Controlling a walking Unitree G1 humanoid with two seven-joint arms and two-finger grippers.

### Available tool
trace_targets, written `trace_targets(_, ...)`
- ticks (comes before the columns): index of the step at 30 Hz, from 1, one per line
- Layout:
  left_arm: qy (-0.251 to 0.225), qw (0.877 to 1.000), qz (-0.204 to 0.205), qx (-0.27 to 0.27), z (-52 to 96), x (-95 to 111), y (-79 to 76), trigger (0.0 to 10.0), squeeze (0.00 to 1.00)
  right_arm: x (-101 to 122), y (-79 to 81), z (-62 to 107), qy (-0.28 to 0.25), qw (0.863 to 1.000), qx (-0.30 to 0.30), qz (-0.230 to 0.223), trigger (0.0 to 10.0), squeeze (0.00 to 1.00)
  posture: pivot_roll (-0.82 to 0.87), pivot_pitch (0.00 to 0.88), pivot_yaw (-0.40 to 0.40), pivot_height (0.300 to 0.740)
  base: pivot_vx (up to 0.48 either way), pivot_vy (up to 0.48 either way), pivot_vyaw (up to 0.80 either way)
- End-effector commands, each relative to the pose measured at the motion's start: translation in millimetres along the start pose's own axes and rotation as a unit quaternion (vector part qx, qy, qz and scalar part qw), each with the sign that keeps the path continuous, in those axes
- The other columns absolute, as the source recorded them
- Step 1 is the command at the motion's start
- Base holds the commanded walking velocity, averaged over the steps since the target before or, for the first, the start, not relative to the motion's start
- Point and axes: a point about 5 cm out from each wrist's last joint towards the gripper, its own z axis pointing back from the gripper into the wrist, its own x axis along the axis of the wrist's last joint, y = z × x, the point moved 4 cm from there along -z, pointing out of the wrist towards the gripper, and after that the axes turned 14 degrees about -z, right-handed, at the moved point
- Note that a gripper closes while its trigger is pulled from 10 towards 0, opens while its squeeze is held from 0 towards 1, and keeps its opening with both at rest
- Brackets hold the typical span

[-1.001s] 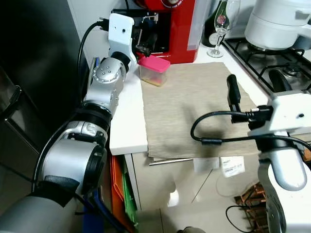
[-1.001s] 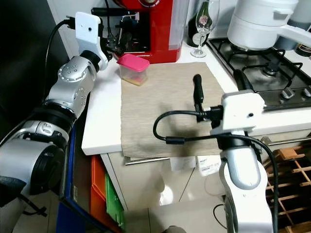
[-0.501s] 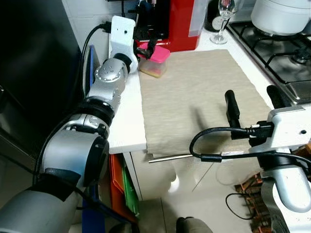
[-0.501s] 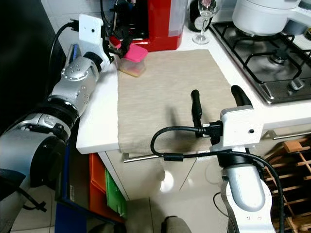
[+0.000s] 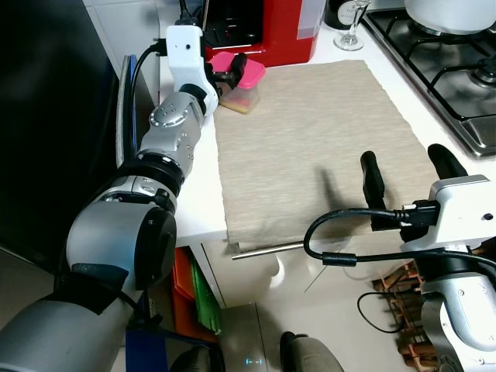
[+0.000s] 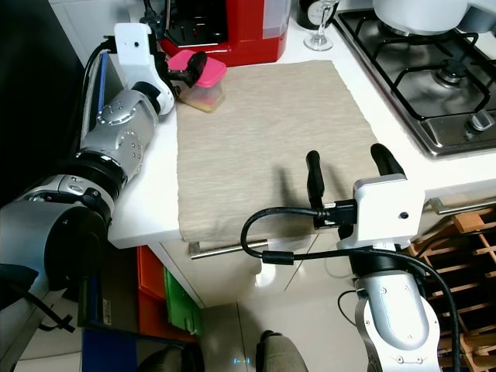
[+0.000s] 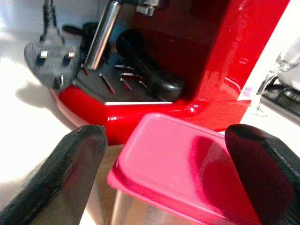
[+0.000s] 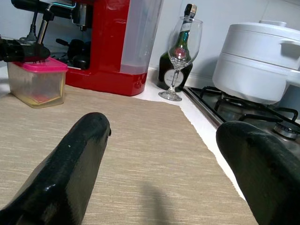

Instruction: Restocking fridge

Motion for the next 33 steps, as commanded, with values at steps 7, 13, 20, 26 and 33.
trace_targets(7, 0.007, 0.996, 0.084, -0.027, -2.3, 3.5, -3.8, 10.0, 0.0, 3.1, 0.2, -3.5, -0.004, 1.0, 0.0, 0.001, 10.0, 0.0, -0.33, 0.166, 0.055, 0.74, 0.0, 0.0, 0.0)
trace_targets(13, -0.002, 0.993, 0.1, -0.056, -2.4, 8.4, -7.3, 10.0, 0.0, 3.7, -1.2, -7.6, -0.01, 1.0, 0.001, 0.004, 10.0, 0.0, -0.32, 0.148, 0.053, 0.74, 0.0, 0.0, 0.0)
trace_targets(20, -0.028, 0.989, 0.107, -0.098, -2.6, 20.9, -14.7, 10.0, 0.0, 4.6, -2.3, -13.3, -0.017, 1.0, 0.003, 0.007, 10.0, 0.0, -0.31, 0.125, 0.053, 0.74, 0.0, 0.0, 0.0)
trace_targets(26, -0.044, 0.983, 0.105, -0.142, 0.9, 26.0, -21.2, 10.0, 0.0, 3.9, -1.8, -16.1, -0.02, 1.0, 0.005, 0.006, 10.0, 0.0, -0.3, 0.111, 0.055, 0.74, 0.0, 0.0, 0.0)
trace_targets(33, -0.028, 0.969, 0.106, -0.22, 24.0, 12.3, -34.1, 10.0, 0.0, 2.5, -4.3, -16.9, -0.021, 1.0, 0.005, 0.007, 10.0, 0.0, -0.28, 0.098, 0.054, 0.74, 0.0, 0.0, 0.0)
